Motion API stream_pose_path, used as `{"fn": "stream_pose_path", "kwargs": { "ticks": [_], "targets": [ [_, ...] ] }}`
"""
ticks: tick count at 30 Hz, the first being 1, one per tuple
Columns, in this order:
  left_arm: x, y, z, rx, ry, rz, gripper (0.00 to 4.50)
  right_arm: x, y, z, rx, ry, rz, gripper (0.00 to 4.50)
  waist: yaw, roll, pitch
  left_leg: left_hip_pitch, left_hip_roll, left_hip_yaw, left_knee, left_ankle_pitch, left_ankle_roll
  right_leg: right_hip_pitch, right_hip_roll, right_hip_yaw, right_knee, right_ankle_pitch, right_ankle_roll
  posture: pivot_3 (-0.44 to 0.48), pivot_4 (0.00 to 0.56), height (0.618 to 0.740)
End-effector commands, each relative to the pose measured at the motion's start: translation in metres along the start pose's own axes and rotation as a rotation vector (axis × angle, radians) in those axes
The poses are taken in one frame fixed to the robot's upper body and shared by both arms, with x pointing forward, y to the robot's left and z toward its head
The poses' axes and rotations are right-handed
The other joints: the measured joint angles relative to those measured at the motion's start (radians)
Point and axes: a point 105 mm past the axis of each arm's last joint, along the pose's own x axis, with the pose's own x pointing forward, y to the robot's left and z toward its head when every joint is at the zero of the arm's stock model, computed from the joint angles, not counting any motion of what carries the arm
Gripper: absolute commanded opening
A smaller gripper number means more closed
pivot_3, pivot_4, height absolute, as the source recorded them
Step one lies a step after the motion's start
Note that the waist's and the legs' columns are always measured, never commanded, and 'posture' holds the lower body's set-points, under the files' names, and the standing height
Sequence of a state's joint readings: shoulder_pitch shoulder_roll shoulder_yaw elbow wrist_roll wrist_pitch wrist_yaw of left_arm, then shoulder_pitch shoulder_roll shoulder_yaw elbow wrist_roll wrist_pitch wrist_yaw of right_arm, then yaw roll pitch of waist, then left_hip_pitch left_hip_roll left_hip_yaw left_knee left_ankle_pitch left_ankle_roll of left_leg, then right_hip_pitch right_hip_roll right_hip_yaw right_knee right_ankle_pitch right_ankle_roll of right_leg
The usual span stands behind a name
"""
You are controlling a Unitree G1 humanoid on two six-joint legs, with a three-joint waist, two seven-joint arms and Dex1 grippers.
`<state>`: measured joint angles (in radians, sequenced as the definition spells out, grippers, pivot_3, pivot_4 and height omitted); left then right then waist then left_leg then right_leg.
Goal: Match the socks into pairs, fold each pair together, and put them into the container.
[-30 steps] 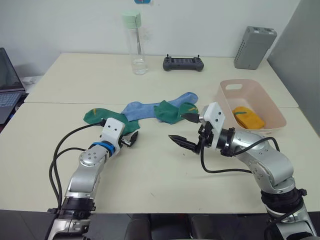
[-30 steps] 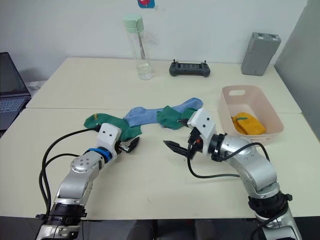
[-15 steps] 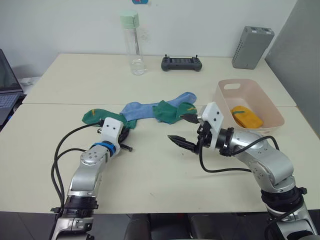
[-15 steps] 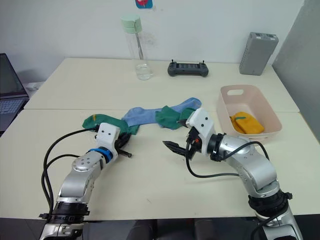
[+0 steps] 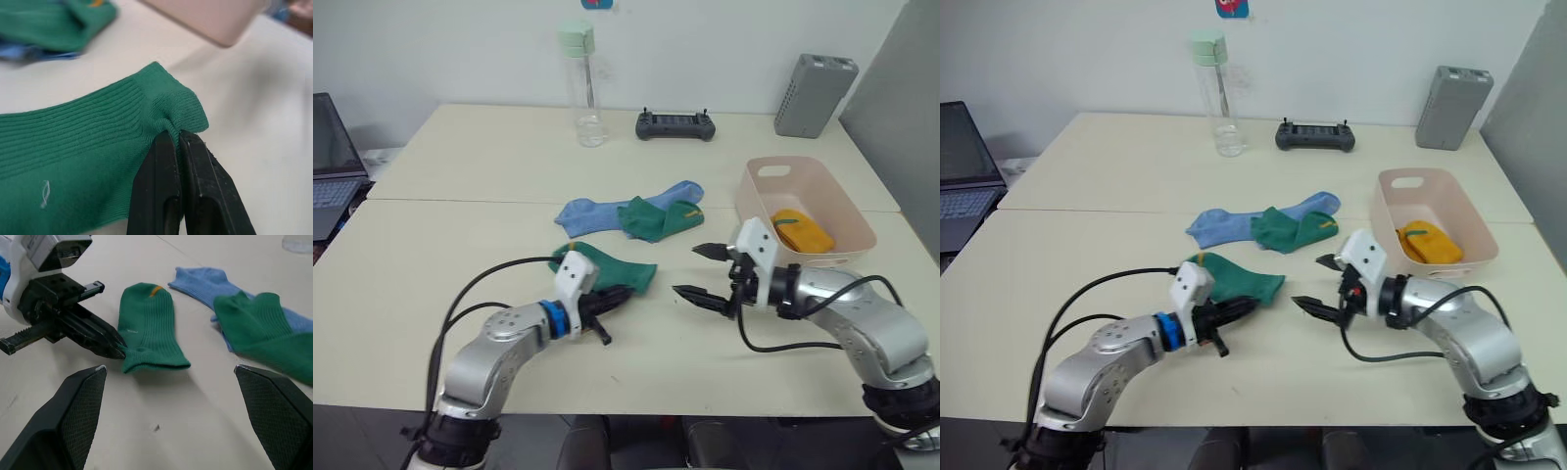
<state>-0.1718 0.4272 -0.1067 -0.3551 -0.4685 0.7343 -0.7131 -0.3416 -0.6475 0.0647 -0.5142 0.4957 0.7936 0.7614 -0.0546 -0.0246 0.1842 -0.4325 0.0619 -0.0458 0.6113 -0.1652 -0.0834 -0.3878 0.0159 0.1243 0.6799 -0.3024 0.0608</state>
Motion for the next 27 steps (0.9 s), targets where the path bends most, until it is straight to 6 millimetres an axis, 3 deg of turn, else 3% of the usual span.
{"fn": "stream_pose_path", "kwargs": {
  "ticks": [1, 6, 10, 12, 14, 16, 20, 27],
  "targets": [
    [0.014, -0.023, 0.005, 0.018, -0.011, -0.125, 0.02, -0.013, -0.008, 0.007, -0.03, -0.006, -0.009, 4.5, -0.007, 0.0, 0.0, 0.0, 0.0, 0.0, 0.0, 0.0, 0.0, 0.0, 0.0, 0.0, 0.0, 0.001, 0.002, 0.0, 0.15, 0.74],
    [0.01, -0.023, 0.011, 0.013, -0.032, -0.132, 1.18, -0.016, -0.009, -0.002, -0.019, 0.024, -0.02, 4.5, -0.008, 0.0, 0.0, 0.0, 0.001, -0.001, -0.002, 0.0, 0.0, -0.001, 0.001, -0.001, 0.001, 0.002, 0.003, 0.0, 0.15, 0.74],
    [-0.014, -0.014, 0.018, 0.011, -0.014, -0.136, 2.37, -0.014, -0.006, -0.015, -0.008, 0.062, -0.018, 4.5, -0.007, 0.0, 0.0, 0.0, 0.0, -0.001, -0.002, 0.0, 0.0, -0.001, 0.001, -0.001, 0.0, 0.001, 0.002, 0.0, 0.15, 0.74],
    [-0.021, -0.001, 0.025, 0.027, -0.024, -0.086, 2.99, -0.014, -0.004, -0.02, -0.002, 0.075, -0.014, 4.5, -0.006, 0.0, 0.0, 0.0, 0.0, -0.001, -0.003, 0.0, 0.0, -0.001, 0.001, -0.001, 0.0, 0.001, 0.002, 0.0, 0.15, 0.74],
    [-0.027, 0.033, 0.033, 0.101, -0.054, 0.082, 3.61, -0.013, -0.001, -0.025, 0.001, 0.087, -0.006, 4.5, -0.003, 0.0, 0.0, 0.0, 0.0, -0.001, -0.002, 0.0, 0.0, -0.001, 0.001, -0.001, 0.0, 0.001, 0.002, 0.0, 0.15, 0.74],
    [-0.034, 0.067, 0.038, 0.165, -0.069, 0.239, 3.61, -0.011, 0.004, -0.033, -0.006, 0.109, 0.004, 4.5, 0.002, 0.0, 0.0, 0.0, 0.0, -0.001, -0.001, 0.0, 0.0, -0.001, 0.001, -0.001, 0.0, 0.0, 0.001, 0.0, 0.15, 0.74],
    [-0.04, 0.1, 0.044, 0.218, -0.075, 0.369, 3.61, -0.005, 0.015, -0.047, -0.025, 0.138, 0.015, 4.5, 0.002, 0.0, 0.0, 0.0, 0.0, -0.001, -0.001, 0.0, 0.0, -0.001, 0.001, 0.0, 0.0, -0.002, -0.002, 0.0, 0.15, 0.74],
    [-0.035, 0.109, 0.007, 0.294, 0.12, 0.334, 3.61, 0.013, 0.029, -0.068, -0.014, 0.161, 0.022, 4.5, -0.003, 0.0, 0.0, 0.0, 0.0, -0.001, -0.004, 0.0, 0.0, -0.001, 0.001, -0.001, 0.0, 0.001, 0.002, 0.0, 0.15, 0.74]
  ]
}}
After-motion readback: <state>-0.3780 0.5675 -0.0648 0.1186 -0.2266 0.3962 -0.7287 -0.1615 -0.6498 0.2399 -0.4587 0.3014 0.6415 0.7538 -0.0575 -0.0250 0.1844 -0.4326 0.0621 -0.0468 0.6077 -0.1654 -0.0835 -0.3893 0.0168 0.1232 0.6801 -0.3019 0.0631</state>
